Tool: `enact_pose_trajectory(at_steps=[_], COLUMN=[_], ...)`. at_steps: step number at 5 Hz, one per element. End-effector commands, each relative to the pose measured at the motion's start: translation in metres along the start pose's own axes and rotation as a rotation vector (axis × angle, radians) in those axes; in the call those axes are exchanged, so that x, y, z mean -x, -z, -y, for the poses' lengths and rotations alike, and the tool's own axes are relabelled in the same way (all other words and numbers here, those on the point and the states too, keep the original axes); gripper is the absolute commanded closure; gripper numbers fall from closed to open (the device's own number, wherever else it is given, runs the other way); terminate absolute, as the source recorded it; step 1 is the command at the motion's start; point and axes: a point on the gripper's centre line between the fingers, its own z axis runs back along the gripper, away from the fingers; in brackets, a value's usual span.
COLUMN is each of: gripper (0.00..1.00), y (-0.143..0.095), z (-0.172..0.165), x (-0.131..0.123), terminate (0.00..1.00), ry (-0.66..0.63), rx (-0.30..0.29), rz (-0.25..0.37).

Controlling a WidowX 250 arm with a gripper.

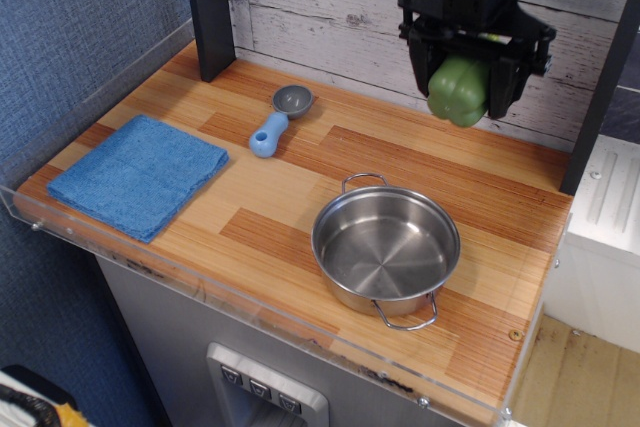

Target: Put the pepper in the circle.

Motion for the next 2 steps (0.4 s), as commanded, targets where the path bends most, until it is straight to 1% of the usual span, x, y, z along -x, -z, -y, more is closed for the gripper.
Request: enact_pose_trajectory(at_steps=[1, 2], gripper=[1.00, 1.00], y=[-0.024, -0.016], z=[0.003, 0.000], x=[0.050, 0.069], terminate=[0.00, 0.00], ry=[0.030, 0.029], rx=[0.006, -0.018], rz=[0.002, -0.020])
